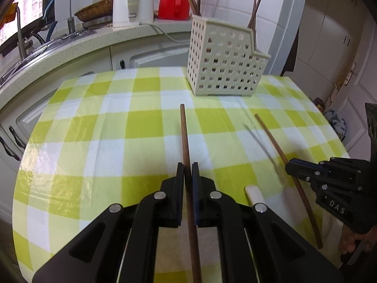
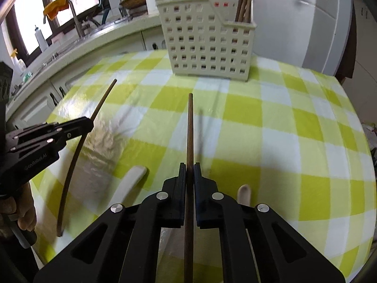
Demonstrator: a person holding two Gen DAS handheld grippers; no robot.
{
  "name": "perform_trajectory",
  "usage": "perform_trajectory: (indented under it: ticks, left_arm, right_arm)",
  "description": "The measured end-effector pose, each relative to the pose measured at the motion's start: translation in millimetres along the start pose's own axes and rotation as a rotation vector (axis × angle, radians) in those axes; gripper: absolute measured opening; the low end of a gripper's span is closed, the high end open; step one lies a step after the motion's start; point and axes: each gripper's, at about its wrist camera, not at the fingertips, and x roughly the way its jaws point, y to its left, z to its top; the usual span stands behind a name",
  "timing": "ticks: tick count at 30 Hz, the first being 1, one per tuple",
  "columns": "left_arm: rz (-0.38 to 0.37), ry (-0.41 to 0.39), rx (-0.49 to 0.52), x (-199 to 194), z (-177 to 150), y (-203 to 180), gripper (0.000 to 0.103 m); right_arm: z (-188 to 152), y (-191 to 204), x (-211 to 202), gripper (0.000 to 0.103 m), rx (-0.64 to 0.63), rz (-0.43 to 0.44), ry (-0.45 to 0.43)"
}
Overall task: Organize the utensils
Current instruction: 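Raise both held chopsticks upright and lower them into the white basket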
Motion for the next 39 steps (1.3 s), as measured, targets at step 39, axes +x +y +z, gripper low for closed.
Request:
perform_trajectory:
  ticks: [39]
  left_arm:
    - [-0.075,-0.261,0.078,-95.2,103.7,-24.8,0.006]
  right_arm:
    - [91.4,-44.9,-108.2,0.006,0.028,0.017,-0.260]
